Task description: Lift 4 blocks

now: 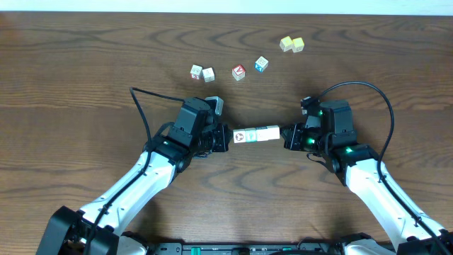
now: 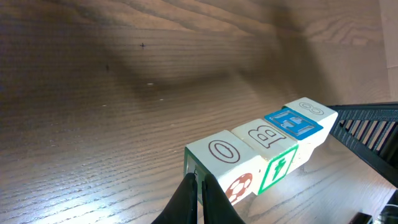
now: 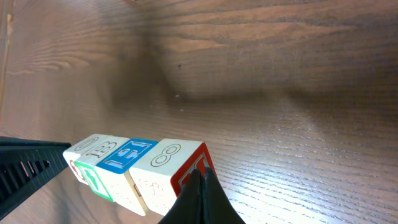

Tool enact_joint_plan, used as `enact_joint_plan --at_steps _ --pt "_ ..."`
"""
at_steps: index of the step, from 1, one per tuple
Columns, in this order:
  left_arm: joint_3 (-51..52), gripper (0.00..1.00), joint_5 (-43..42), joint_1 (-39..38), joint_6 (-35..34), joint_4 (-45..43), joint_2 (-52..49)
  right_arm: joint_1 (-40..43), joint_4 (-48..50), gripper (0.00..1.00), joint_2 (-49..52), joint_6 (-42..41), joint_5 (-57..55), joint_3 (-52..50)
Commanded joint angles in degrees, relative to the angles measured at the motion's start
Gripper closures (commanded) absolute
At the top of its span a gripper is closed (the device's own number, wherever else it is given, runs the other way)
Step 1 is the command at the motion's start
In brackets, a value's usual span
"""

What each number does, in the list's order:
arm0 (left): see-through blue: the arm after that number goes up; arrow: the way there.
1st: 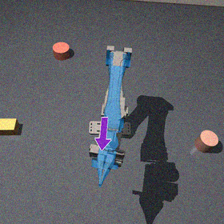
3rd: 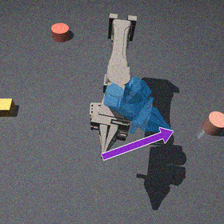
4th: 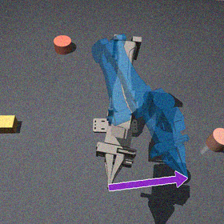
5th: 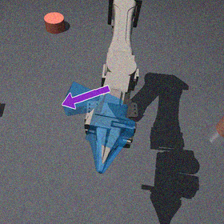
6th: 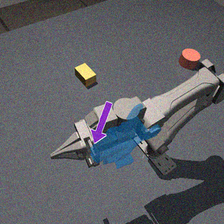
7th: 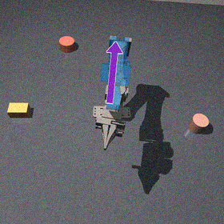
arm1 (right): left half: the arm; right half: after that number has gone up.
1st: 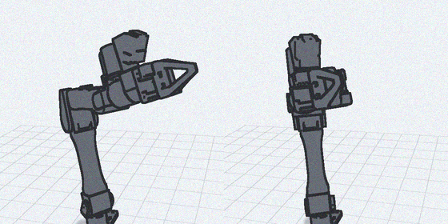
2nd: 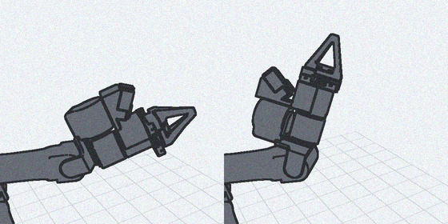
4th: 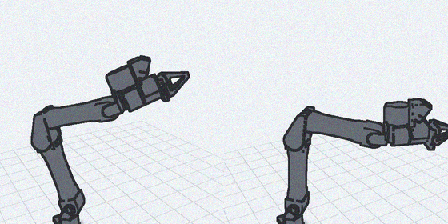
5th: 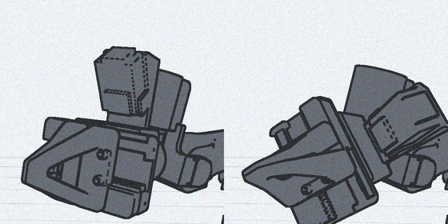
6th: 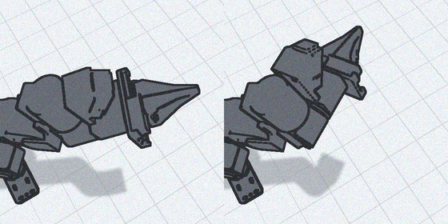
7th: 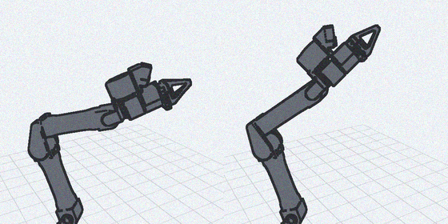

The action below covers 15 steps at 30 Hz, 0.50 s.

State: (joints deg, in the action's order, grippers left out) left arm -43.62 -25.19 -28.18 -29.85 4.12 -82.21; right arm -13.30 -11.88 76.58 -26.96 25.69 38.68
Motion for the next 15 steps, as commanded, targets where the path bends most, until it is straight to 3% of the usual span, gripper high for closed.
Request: enact_joint_plan --at_steps 1,15 --pt "0.0 0.93 -6.8 -1.42 -0.44 -1.14 1.49 -2.56 -0.37 0.99 -1.16 -0.94 9.44 1.44" --pt "0.0 0.93 -6.75 -1.42 -0.42 -0.92 2.19 -2.56 -0.57 0.99 -1.16 -1.33 9.11 1.44"
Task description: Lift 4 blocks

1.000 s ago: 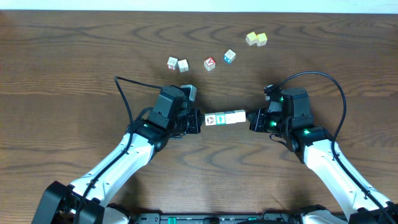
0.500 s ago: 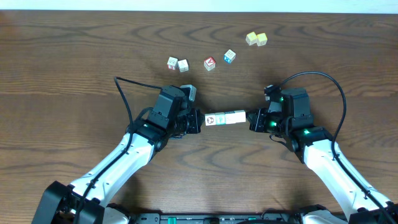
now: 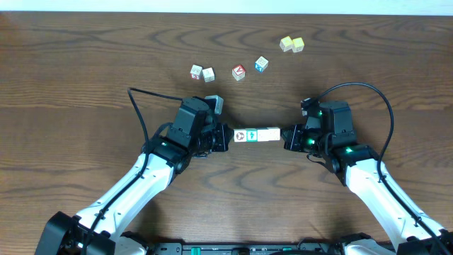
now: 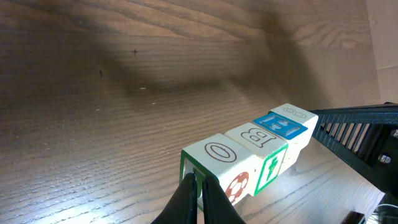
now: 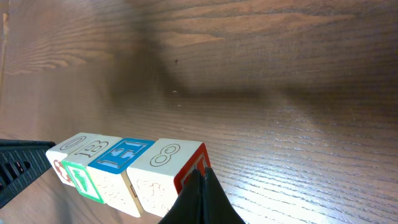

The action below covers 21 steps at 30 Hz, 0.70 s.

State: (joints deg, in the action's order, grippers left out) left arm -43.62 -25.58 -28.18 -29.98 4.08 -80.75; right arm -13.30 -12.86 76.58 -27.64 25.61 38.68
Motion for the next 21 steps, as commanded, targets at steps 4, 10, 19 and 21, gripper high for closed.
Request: enact_joint_plan --at_steps 4,10,19,21 --pt "0.0 0.93 -6.34 -1.42 -0.28 -0.87 0.72 -2.56 0.42 0.99 -1.27 -1.05 9.2 1.44" --pt "0.0 0.93 -6.34 -1.42 -0.28 -0.87 0.7 -2.56 0.42 0.99 -1.36 -1.07 9.2 1.44" --pt "0.0 0.93 -6.34 -1.42 -0.28 -0.87 0.7 -2.56 0.42 0.99 -1.36 -1.51 9.4 1.46" --pt "0.0 0.93 -6.34 -1.42 -0.28 -0.87 0.7 -2.56 0.46 0.99 -1.36 -1.55 9.4 1.51"
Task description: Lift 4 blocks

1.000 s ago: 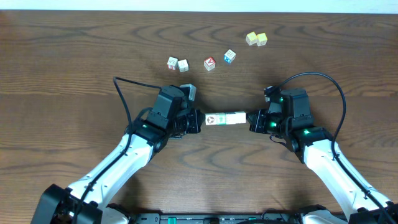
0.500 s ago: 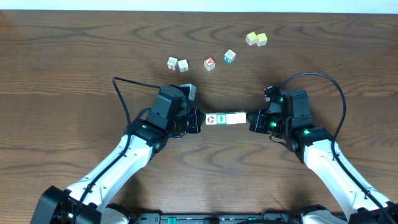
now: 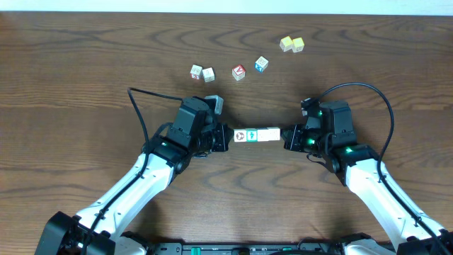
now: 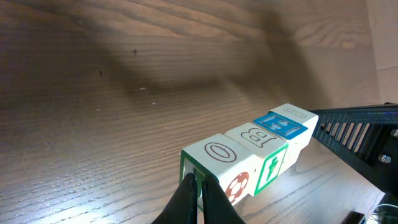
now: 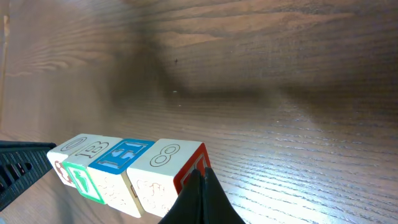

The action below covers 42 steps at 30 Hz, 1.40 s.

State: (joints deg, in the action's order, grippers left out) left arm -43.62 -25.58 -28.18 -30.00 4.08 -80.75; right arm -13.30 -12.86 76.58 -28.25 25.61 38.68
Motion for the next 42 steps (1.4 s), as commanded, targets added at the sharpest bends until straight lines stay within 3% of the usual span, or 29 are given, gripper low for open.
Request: enact_joint_plan --at_steps 1,42 --pt "0.0 0.93 -6.34 -1.42 -0.26 -0.87 0.7 -2.56 0.46 0.99 -1.36 -1.11 9.4 1.64" --pt "0.0 0.93 -5.88 -1.42 -0.28 -0.9 0.7 -2.56 0.68 0.99 -1.38 -1.53 11.15 2.69"
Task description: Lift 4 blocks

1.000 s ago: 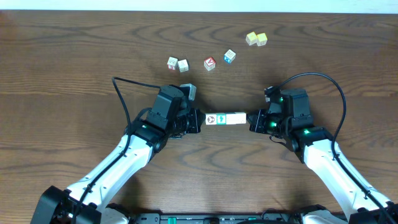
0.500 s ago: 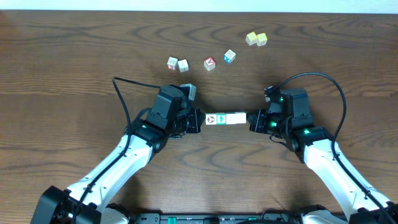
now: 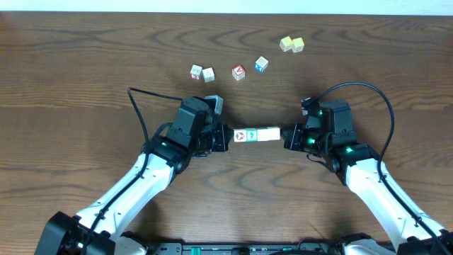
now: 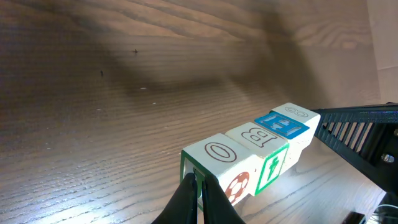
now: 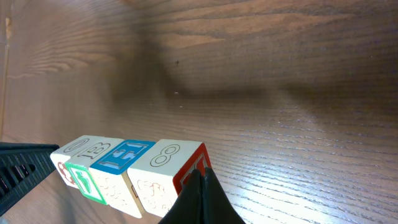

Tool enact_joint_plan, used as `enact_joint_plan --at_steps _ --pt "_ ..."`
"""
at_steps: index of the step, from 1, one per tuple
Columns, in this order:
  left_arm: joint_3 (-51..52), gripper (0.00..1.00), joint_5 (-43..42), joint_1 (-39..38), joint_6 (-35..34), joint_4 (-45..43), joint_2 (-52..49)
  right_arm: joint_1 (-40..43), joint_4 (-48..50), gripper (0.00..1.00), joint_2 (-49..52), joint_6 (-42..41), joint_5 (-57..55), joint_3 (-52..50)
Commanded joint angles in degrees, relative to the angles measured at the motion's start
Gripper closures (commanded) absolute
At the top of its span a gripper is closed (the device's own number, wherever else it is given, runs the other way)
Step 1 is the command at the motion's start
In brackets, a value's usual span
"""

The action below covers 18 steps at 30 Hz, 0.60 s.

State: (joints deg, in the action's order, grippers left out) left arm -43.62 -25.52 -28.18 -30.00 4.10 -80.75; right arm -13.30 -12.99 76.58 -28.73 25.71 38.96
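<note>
A row of four lettered blocks point(image 3: 255, 134) hangs end to end between my two grippers, its shadow falling on the table below. The left gripper point(image 3: 228, 137) is shut, and its closed fingertips point(image 4: 198, 179) press on the green-edged end of the O block point(image 4: 221, 152). After it come the B block point(image 4: 258, 135), a blue-topped block point(image 4: 285, 124) and the 8 block point(image 4: 303, 112). The right gripper point(image 3: 284, 136) is also shut, and its tips point(image 5: 199, 173) push against the red end face of the 8 block point(image 5: 166, 155).
Loose blocks lie farther back on the wooden table point(image 3: 85, 85): a pair point(image 3: 202, 73), a red one point(image 3: 238, 72), a blue one point(image 3: 261, 64) and two yellow ones point(image 3: 291, 44). A black cable point(image 3: 141, 106) loops beside the left arm, another point(image 3: 382, 106) by the right.
At the oldest moment the four-block row was pinched end to end between both shut grippers above the table. By 2.1 s ago the row and arms had shifted slightly. From then until now everything has held still.
</note>
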Motion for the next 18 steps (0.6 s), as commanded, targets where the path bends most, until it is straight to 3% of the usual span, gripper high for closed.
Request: enact_joint_plan --at_steps 1,18 --pt "0.0 0.93 -5.95 -1.42 -0.28 -0.92 0.7 -2.56 0.81 0.99 -1.38 -1.05 11.04 2.4" --pt "0.0 0.93 -5.33 -1.42 -0.28 -0.92 0.7 -2.56 1.62 0.99 -1.38 -1.6 11.93 2.4"
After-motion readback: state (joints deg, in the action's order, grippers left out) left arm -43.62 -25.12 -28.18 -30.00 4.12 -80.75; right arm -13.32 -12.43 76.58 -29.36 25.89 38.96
